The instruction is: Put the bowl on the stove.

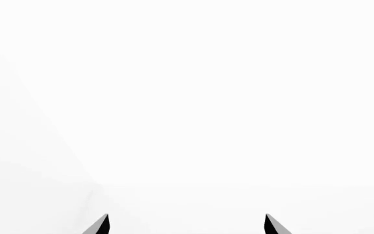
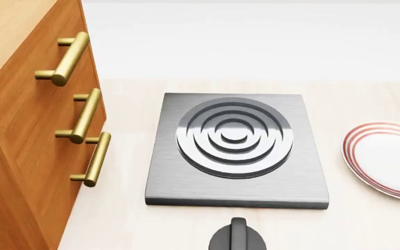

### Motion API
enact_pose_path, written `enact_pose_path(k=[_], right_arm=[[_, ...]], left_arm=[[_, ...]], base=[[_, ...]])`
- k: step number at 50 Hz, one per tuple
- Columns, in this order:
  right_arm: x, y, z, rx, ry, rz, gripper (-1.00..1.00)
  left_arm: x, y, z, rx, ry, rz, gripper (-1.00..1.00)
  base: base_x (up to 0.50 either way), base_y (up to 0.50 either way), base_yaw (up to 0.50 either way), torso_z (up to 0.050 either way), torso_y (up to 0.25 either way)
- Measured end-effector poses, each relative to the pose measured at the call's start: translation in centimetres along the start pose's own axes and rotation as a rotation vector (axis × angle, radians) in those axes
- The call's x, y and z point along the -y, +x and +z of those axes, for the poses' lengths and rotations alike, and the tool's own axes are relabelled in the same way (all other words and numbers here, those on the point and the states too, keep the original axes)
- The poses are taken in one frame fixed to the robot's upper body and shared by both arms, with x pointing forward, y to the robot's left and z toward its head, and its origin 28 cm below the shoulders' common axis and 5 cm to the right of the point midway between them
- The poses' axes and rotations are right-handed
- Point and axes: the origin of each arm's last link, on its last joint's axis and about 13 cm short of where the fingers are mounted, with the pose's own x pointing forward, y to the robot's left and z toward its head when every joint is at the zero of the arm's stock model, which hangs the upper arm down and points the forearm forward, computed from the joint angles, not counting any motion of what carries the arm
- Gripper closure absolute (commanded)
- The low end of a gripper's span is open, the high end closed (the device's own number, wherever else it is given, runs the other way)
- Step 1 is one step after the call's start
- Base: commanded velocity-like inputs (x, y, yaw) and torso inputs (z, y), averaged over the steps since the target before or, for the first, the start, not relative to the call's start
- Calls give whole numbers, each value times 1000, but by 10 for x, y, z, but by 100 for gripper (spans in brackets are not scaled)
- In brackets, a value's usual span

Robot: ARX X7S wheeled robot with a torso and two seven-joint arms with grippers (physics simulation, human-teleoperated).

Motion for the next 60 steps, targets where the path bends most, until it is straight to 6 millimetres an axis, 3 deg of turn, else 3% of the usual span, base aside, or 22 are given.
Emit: enact_pose_path(k=[16,28,44,60], right_arm=[[5,-5,3,21,-46,-40,100],[-1,-10,25,72,-93,7,100],[-25,-18,88,243,-212,151,100],[-72,-30,164,485,-333,337,100]], left_arm=[[0,0,0,-1,2,3,-100],[-1,0,0,-2,3,7,-100],[-2,-1,-1,-2,9,11,-100],[-2,0,-1,-2,10,9,-100]], base=[[0,0,0,-1,0],[0,0,0,0,0],[0,0,0,0,0],[0,0,0,0,0]])
